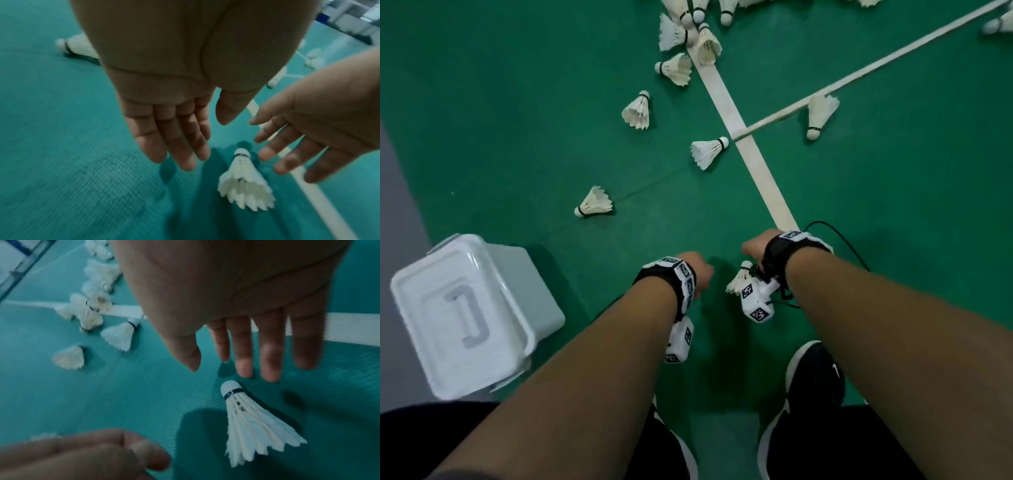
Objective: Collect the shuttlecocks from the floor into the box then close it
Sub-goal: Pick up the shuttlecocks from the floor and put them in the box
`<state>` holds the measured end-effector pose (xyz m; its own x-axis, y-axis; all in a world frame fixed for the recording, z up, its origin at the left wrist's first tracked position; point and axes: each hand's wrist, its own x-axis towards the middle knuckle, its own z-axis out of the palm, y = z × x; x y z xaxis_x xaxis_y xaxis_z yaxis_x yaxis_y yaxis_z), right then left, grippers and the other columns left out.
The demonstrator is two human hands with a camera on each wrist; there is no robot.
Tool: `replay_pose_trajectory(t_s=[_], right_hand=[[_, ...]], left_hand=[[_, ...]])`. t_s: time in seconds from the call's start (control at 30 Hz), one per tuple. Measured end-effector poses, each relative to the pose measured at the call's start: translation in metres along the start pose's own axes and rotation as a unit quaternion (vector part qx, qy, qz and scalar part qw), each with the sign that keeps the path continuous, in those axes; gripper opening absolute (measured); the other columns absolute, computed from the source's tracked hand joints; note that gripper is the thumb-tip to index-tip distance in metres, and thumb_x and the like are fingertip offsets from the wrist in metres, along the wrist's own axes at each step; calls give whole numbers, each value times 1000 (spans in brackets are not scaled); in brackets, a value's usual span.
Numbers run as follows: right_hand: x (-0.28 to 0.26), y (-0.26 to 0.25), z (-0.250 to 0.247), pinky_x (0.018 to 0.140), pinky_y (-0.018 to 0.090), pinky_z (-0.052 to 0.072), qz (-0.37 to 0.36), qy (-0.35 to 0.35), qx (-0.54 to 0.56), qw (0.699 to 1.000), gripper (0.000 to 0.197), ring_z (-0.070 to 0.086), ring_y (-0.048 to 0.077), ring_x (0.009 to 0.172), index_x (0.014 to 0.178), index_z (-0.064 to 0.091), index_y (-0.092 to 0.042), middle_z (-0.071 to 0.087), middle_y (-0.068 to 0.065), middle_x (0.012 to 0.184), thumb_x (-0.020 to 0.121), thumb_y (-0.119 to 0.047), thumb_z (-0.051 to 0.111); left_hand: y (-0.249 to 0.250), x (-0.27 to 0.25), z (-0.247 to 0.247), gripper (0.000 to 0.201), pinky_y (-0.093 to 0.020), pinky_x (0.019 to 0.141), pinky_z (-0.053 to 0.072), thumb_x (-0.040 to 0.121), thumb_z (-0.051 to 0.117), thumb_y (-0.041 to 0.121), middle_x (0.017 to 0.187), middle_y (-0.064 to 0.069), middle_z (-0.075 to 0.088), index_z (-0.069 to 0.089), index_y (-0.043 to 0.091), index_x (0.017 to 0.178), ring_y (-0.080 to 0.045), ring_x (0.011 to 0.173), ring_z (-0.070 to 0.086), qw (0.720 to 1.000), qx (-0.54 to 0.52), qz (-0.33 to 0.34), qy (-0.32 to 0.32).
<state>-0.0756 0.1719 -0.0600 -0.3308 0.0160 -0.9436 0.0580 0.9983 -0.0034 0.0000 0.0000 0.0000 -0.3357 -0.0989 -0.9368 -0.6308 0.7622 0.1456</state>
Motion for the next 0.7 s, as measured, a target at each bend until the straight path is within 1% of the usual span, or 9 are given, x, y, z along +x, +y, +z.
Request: replay_pose_trajectory(t_s=[0.07, 0.1, 0.17, 0.23, 0.37, 0.43, 0.47, 0.6, 0.7], right_hand=[[25, -17, 15, 98, 47, 49, 40, -8, -69, 997, 77, 67, 36, 107, 114, 69, -21, 67, 15, 125, 66, -79, 57], [27, -26, 18, 102, 49, 49, 60, -13, -107, 992, 84, 64, 40, 121, 127, 65, -20, 62, 17, 136, 68, -79, 63], [12, -43, 18, 109, 57, 50, 105, 4, -186, 977, 79, 55, 43, 135, 137, 56, -9, 54, 23, 144, 81, -62, 74], [4, -54, 8, 102, 57, 52, 57, 14, -196, 979, 54, 57, 44, 131, 123, 60, -12, 57, 22, 135, 85, -48, 74], [10, -72, -42, 89, 33, 57, -71, 18, 60, 995, 13, 66, 31, 90, 95, 67, -15, 70, 11, 103, 98, -27, 65], [10, -83, -66, 63, 19, 57, -104, 45, 267, 957, 10, 63, 21, 73, 90, 62, -15, 68, 7, 95, 97, -23, 65], [13, -89, -71, 59, 19, 56, -110, 64, 336, 933, 11, 65, 20, 72, 88, 62, -14, 71, 8, 91, 95, -21, 65], [14, -104, -76, 90, 49, 64, -82, 31, 539, 838, 12, 81, 29, 90, 92, 63, -1, 75, 8, 61, 96, -12, 63], [12, -110, -70, 91, 46, 65, -103, 11, 567, 817, 9, 81, 26, 89, 94, 62, 3, 76, 12, 65, 99, -5, 63]], left_hand=[[-6, 32, -2, 37, -47, 84, 65, 95, 49, 34, 86, -14, 80, 74, 8, 95, -30, 82, 78, 1000, 12, 14, 12], [-7, 49, -6, 36, -48, 85, 64, 96, 49, 32, 90, -15, 80, 74, 6, 96, -31, 85, 78, 999, 2, 22, 24], [-3, 71, -25, 32, -48, 86, 64, 98, 51, 25, 96, -18, 79, 73, 1, 95, -33, 91, 78, 996, -45, 34, 62], [1, 80, -49, 32, -50, 85, 65, 95, 53, 26, 93, -18, 79, 74, 2, 94, -35, 89, 78, 991, -53, 45, 111], [4, 74, -94, 31, -42, 83, 63, 95, 52, 26, 95, -13, 78, 76, 8, 96, -31, 87, 74, 980, -38, 53, 189], [0, 67, -112, 30, -36, 73, 58, 99, 51, 23, 98, -12, 75, 75, 6, 103, -32, 86, 70, 968, -24, 53, 242], [-6, 63, -119, 29, -35, 73, 55, 100, 50, 24, 103, -12, 72, 73, 7, 108, -32, 87, 66, 961, -23, 48, 271], [-45, 54, -131, 23, -49, 96, 48, 96, 55, 24, 135, -16, 44, 63, 21, 117, -39, 121, 48, 919, -21, -57, 388], [-70, 56, -131, 35, -52, 103, 42, 87, 64, 25, 144, -18, 32, 57, 24, 122, -41, 128, 37, 903, 19, -111, 414]])
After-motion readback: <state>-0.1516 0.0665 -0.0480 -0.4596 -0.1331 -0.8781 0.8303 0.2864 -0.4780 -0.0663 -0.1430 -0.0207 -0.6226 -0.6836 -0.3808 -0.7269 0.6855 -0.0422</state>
